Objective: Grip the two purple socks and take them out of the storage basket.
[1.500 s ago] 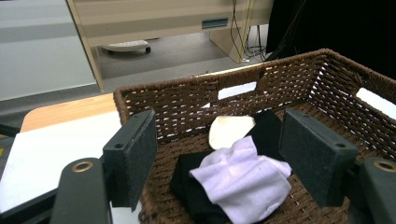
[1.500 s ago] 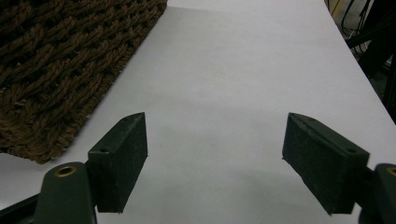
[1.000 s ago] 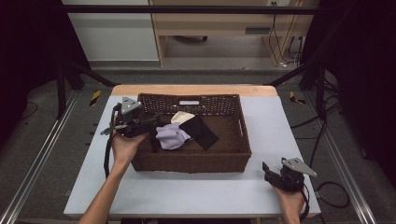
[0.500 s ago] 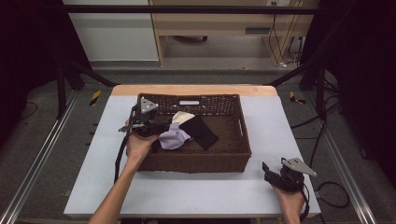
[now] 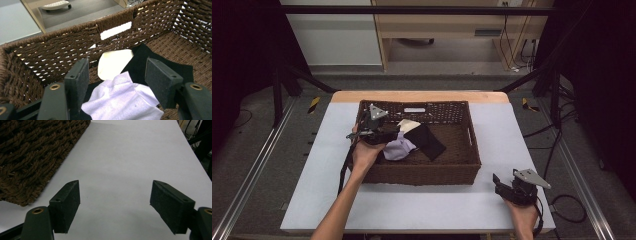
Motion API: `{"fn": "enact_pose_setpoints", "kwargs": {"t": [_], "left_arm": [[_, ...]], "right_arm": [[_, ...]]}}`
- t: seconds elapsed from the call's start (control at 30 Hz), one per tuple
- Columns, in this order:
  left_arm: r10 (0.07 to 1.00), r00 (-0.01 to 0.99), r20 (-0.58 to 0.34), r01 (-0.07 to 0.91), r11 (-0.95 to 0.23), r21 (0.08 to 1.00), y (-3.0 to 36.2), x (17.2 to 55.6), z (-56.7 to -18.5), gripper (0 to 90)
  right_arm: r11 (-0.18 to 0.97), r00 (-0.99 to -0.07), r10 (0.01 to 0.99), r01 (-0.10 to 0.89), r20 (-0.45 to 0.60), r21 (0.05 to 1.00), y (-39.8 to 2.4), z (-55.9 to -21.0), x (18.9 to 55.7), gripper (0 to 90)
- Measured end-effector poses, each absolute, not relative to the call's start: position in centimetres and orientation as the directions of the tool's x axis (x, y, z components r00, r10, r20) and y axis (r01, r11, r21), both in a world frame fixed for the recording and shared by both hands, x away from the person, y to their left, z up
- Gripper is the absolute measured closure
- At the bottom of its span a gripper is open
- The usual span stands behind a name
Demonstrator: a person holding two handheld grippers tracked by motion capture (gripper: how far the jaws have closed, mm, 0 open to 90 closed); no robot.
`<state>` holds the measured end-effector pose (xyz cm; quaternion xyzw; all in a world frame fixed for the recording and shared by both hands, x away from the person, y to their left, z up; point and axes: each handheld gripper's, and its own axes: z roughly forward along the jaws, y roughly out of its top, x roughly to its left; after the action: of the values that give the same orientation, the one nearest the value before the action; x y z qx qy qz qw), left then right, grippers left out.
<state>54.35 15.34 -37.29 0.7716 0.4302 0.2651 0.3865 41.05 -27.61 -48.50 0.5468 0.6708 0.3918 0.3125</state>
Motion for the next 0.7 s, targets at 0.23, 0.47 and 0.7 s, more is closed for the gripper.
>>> {"fn": "enact_pose_setpoints", "kwargs": {"t": [0.23, 0.47, 0.7], "left_arm": [[0.865, 0.500, 0.051, 0.503, -0.338, 0.795, 15.1, 55.2, -37.7, 33.8], [0.838, 0.536, 0.107, 0.516, -0.425, 0.743, 14.2, 55.1, -38.7, 37.6], [0.797, 0.587, 0.146, 0.538, -0.518, 0.665, 13.2, 55.2, -39.8, 41.5]], "right_arm": [[0.099, -0.210, 0.978, 0.492, 0.008, 0.865, -27.6, -48.5, 41.1, 24.3], [0.097, -0.210, 0.978, 0.490, 0.010, 0.866, -27.6, -48.5, 41.1, 24.6], [0.092, -0.211, 0.977, 0.491, 0.015, 0.866, -27.7, -48.5, 41.1, 24.5]]}}
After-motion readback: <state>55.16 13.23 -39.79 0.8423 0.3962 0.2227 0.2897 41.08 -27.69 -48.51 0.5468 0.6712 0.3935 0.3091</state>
